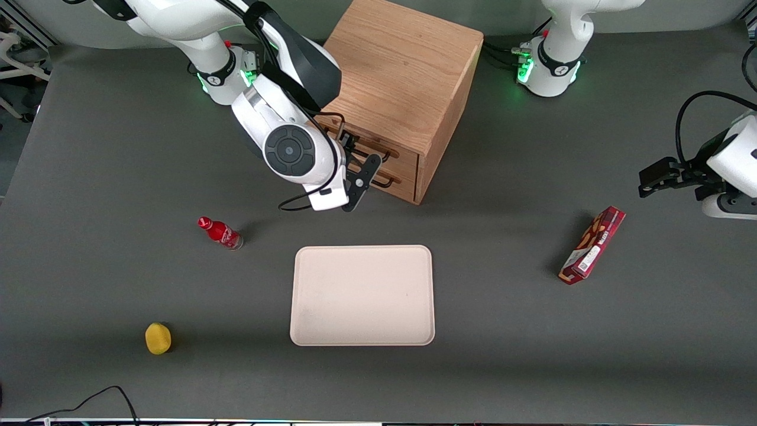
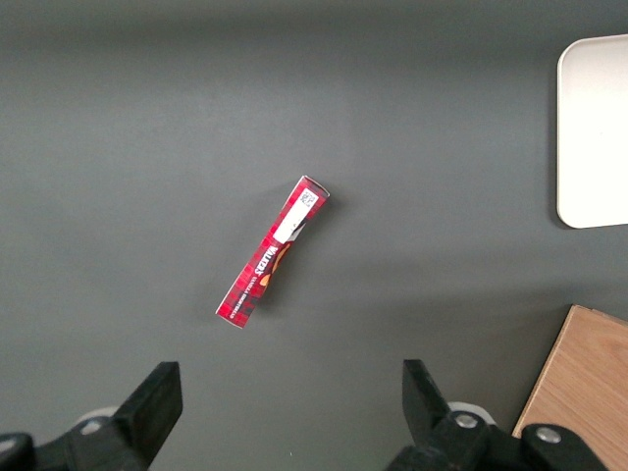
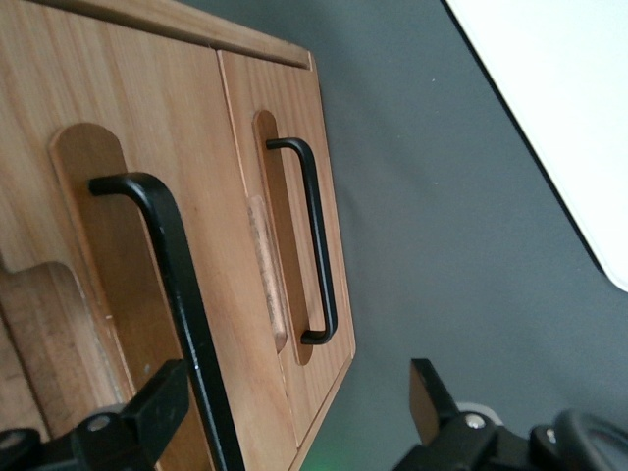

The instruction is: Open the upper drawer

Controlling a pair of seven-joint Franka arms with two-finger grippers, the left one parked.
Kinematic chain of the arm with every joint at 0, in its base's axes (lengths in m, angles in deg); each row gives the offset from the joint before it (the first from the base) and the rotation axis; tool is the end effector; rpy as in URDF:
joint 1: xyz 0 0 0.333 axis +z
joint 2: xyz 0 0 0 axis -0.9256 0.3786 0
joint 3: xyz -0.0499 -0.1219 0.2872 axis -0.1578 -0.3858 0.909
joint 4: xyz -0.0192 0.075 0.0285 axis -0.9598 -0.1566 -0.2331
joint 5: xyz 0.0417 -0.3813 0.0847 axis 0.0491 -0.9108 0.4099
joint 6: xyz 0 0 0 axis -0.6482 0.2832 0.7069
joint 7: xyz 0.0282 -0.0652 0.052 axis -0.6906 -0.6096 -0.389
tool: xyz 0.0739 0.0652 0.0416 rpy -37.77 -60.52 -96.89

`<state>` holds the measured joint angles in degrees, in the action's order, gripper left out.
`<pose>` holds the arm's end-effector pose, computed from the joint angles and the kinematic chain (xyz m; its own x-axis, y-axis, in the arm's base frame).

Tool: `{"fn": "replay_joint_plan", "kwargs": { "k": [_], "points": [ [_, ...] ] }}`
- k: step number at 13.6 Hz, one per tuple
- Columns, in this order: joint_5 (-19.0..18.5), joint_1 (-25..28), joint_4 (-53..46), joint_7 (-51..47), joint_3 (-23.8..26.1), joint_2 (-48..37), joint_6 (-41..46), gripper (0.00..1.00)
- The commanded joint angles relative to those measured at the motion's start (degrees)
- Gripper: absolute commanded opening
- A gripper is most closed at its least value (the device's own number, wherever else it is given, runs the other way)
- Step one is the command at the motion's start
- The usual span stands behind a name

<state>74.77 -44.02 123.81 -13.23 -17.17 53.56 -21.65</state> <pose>0.5164 0.4192 0.4123 0.5177 0.8347 -0.1877 0.7529 -0.5487 -0.3634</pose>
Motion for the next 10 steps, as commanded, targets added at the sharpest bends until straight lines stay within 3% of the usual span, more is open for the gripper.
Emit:
{"fn": "replay_joint_plan", "kwargs": {
  "k": [1, 10],
  "points": [
    [1.1, 0.3, 1.0, -1.2, 0.7, -0.5, -0.4, 1.0],
    [1.2, -0.2, 2.5, -0.8, 1.5, -1.2, -0.1, 1.0]
  ]
}}
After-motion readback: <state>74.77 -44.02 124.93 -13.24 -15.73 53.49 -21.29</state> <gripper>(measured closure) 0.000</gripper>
